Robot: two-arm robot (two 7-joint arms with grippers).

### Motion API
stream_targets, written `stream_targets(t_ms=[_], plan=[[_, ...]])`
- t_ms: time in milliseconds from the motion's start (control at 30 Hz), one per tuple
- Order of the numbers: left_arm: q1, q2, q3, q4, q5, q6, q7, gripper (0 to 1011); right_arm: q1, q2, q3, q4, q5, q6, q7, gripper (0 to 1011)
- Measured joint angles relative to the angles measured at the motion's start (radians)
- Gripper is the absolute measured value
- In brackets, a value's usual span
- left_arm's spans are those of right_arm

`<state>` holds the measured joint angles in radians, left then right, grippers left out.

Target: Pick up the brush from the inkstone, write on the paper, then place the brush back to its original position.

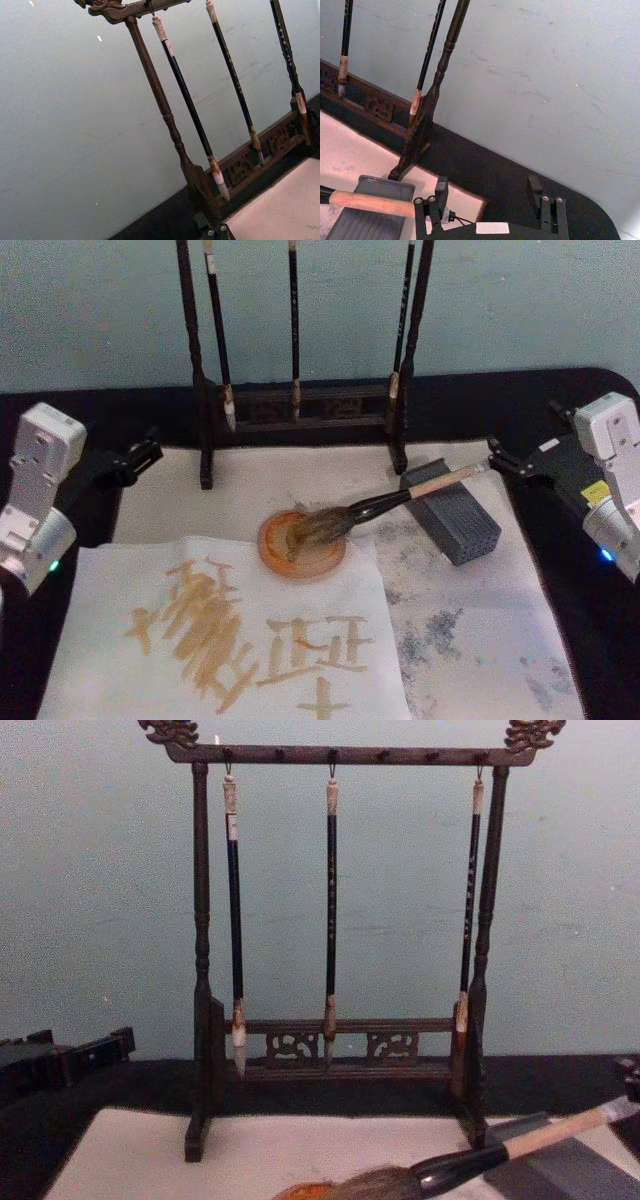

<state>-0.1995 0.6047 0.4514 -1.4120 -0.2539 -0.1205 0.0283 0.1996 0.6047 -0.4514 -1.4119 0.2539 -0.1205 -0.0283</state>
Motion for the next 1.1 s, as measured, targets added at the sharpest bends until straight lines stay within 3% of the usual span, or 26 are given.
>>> stream_targets(t_ms=[1100], plan=[[0.000,0.000,0.000,0.000,0.000,0.000,0.000,1002,0.000,0.000,0.000,0.000,0.000,0.000,0.000,1006]])
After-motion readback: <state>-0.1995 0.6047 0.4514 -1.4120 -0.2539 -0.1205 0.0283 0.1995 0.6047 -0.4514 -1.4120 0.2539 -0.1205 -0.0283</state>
